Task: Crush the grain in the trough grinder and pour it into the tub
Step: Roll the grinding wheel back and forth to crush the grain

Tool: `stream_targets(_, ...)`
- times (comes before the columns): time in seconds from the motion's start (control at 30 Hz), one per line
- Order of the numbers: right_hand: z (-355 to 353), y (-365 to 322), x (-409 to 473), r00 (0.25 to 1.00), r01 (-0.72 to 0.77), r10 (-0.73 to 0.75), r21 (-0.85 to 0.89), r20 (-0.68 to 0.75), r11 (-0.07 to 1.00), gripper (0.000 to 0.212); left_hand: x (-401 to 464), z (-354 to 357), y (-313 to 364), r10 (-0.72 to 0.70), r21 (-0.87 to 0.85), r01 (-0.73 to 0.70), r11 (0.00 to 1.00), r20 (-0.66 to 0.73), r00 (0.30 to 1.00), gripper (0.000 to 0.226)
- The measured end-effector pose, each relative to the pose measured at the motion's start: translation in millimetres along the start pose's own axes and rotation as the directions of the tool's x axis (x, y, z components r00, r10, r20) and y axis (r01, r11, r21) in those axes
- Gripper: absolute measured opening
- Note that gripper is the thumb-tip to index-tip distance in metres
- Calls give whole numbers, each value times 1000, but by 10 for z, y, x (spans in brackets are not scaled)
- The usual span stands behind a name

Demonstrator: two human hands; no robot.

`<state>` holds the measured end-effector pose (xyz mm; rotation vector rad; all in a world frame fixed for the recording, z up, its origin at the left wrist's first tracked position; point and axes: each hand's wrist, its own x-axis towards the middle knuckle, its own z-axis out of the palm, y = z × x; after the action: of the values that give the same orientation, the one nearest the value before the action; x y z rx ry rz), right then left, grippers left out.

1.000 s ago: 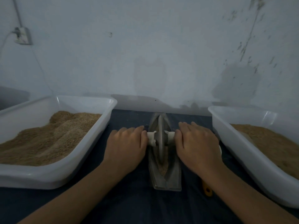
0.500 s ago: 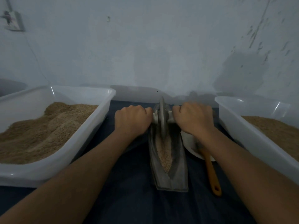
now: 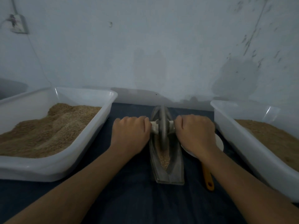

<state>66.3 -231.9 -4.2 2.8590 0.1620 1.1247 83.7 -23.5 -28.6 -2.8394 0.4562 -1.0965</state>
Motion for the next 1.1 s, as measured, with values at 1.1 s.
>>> stream_targets(1.1, -119, 56, -72, 991, 5, -11, 47, 136, 999, 47, -97, -88, -42, -21, -106, 25, 994, 37, 999, 53)
